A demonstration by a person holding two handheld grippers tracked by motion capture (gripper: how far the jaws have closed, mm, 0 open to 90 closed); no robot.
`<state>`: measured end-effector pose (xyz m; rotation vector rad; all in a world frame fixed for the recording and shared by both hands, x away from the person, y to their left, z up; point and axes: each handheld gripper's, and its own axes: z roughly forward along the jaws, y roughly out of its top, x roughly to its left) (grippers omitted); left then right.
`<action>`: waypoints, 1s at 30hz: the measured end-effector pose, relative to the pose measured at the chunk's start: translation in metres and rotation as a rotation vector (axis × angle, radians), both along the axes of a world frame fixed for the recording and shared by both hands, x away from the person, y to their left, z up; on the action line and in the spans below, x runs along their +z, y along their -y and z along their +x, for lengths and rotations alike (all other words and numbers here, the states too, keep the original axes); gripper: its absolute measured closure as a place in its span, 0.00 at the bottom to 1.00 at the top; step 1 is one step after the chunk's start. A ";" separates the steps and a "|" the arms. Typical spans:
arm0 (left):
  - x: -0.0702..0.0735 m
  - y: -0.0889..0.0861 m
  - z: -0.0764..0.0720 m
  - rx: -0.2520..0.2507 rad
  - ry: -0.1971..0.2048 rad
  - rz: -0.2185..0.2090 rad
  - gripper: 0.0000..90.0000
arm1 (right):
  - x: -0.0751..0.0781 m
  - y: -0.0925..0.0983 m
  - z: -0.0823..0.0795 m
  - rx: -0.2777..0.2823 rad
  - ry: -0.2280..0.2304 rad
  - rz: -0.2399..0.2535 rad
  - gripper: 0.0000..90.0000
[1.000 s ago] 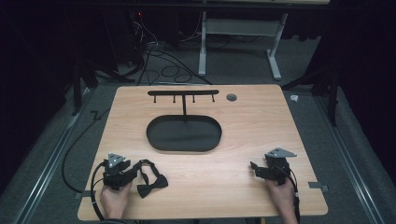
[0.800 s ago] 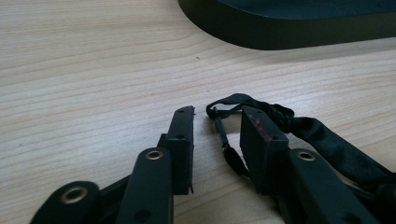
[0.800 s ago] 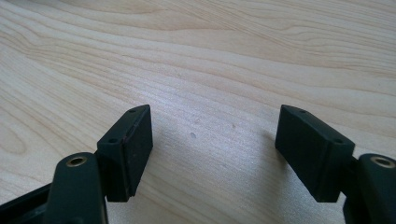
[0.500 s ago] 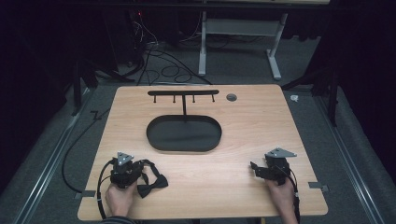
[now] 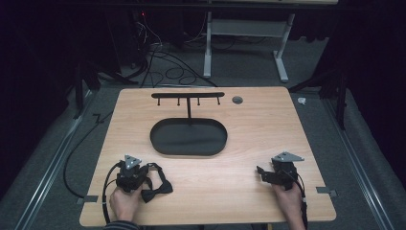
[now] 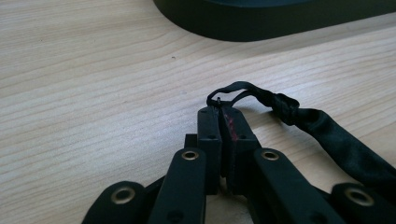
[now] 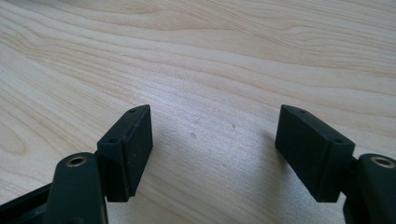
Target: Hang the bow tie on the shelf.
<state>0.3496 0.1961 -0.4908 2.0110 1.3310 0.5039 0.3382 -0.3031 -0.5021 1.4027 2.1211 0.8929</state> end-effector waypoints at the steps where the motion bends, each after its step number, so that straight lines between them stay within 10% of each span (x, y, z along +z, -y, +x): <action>1: 0.001 0.000 0.000 0.001 0.003 -0.004 0.96 | 0.000 0.000 0.000 0.000 0.000 0.000 0.32; 30: 0.065 0.027 0.001 -0.127 0.136 -0.059 0.96 | 0.000 0.000 0.000 0.000 0.000 0.000 0.32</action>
